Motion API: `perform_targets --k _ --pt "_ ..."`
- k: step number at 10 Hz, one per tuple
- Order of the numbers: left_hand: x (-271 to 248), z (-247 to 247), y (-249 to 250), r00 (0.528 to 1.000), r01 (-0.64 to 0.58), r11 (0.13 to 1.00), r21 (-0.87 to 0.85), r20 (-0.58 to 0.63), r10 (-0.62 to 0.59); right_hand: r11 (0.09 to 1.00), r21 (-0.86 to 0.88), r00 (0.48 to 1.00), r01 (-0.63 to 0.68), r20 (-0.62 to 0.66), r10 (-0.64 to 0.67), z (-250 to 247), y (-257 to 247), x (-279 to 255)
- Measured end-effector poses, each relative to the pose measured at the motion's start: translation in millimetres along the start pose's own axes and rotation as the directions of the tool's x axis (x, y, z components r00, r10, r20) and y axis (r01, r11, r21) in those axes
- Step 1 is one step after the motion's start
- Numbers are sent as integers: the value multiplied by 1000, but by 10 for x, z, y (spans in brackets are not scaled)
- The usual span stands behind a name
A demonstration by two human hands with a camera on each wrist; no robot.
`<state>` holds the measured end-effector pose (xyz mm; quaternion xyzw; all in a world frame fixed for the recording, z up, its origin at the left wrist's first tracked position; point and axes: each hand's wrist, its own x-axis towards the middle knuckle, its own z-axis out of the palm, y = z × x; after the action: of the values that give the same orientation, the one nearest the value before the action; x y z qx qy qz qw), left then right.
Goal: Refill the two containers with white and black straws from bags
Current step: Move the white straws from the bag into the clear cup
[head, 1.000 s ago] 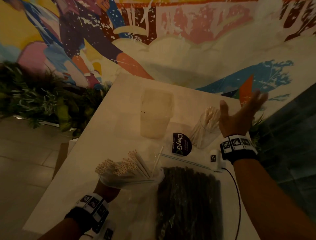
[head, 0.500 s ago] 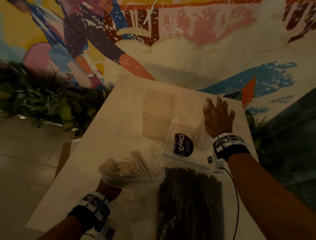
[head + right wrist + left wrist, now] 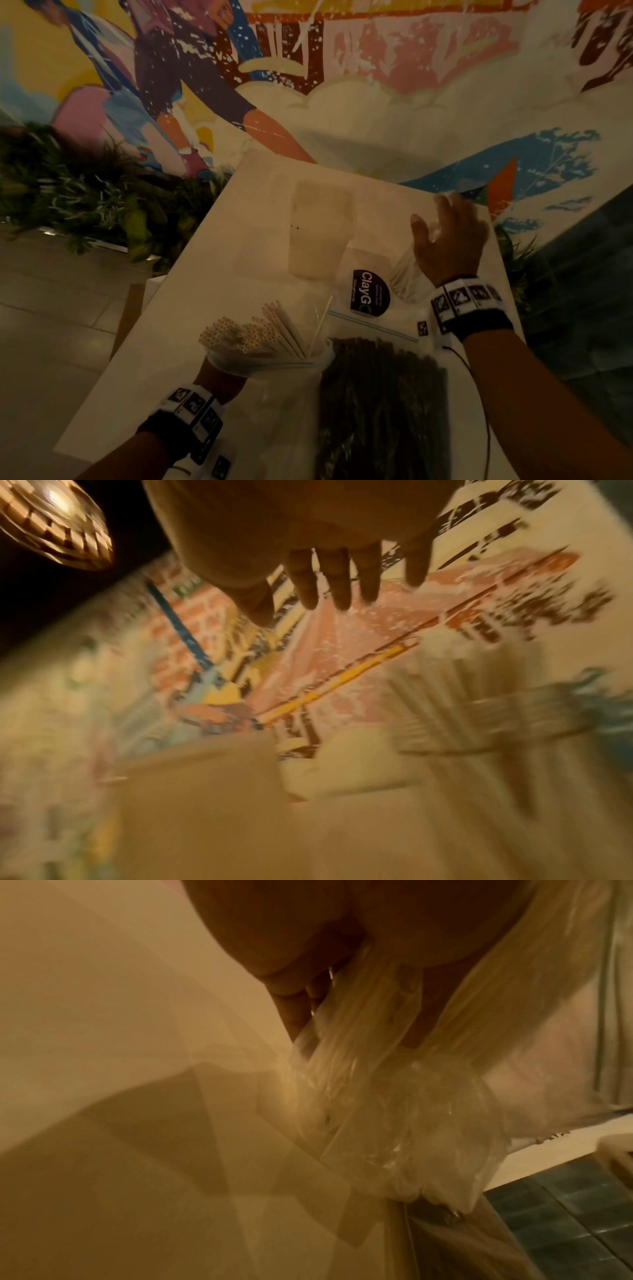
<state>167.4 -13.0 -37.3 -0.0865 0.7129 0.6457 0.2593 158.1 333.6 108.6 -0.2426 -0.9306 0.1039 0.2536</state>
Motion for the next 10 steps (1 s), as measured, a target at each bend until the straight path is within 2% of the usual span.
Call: perform_targets --k 1,2,3,4,5,6,7,8,9,10 --pt "-8 -20 -15 1000 -12 994 111 -7 12 899 433 920 -72 378 -108 61 -329 -505" --pt "12 -60 -52 1000 -13 996 90 28 11 843 441 511 -308 824 -245 264 -526 -1001" --pt "-169 -73 22 1000 -26 954 298 -7 29 786 522 437 -332 823 -362 337 -773 -1287" --pt "-214 -55 140 986 -149 941 302 116 119 757 595 530 -270 748 -399 369 -987 -1476" --pt "-221 -90 188 915 -329 867 374 355 194 748 650 644 -137 632 -431 400 -1047 -1605" --pt "-216 -90 176 851 -432 851 300 449 273 712 697 725 -82 532 -437 469 -1014 -1733" --pt "-251 10 281 818 -520 840 157 373 438 682 720 800 -128 481 -358 484 -1023 -1802" --pt "-206 45 324 830 -508 861 -16 258 494 552 803 859 -223 430 -278 480 -1030 -1772" --pt "-184 47 387 818 -548 836 -17 199 540 491 839 873 -233 403 -274 433 -1054 -1710" --pt "-161 63 376 838 -531 846 37 169 519 425 854 894 -299 407 -187 383 -1047 -1651"
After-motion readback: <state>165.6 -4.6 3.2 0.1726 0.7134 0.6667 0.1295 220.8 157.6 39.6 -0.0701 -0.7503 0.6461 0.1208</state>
